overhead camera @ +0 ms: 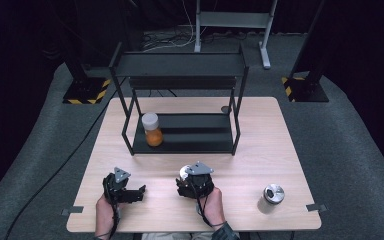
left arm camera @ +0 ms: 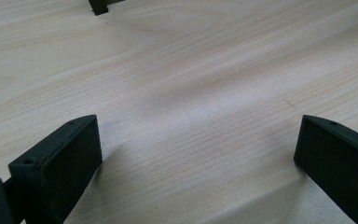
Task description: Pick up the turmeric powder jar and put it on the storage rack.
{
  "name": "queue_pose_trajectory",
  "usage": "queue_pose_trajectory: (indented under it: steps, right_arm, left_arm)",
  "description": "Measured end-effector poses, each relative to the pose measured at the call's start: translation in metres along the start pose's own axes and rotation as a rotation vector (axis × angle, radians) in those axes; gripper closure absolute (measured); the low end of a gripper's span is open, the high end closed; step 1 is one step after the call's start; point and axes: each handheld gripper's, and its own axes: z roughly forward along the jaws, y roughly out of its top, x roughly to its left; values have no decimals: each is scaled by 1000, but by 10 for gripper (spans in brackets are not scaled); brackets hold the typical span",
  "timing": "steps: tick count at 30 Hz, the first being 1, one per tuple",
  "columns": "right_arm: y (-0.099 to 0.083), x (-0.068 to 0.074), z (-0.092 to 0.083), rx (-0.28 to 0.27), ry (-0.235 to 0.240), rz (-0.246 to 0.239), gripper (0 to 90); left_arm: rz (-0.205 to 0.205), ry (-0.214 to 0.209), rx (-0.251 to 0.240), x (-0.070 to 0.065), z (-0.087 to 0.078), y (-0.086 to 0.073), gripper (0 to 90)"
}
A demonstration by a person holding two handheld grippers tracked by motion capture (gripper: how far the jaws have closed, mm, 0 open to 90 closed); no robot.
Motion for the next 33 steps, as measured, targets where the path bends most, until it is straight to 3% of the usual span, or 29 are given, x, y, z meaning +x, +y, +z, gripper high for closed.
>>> queue_pose_trajectory:
  steps: [33]
  right_arm:
    - [16, -18, -3, 14, -37, -8, 304]
  left_arm:
    - [4, 2, -1, -1, 0, 0, 5]
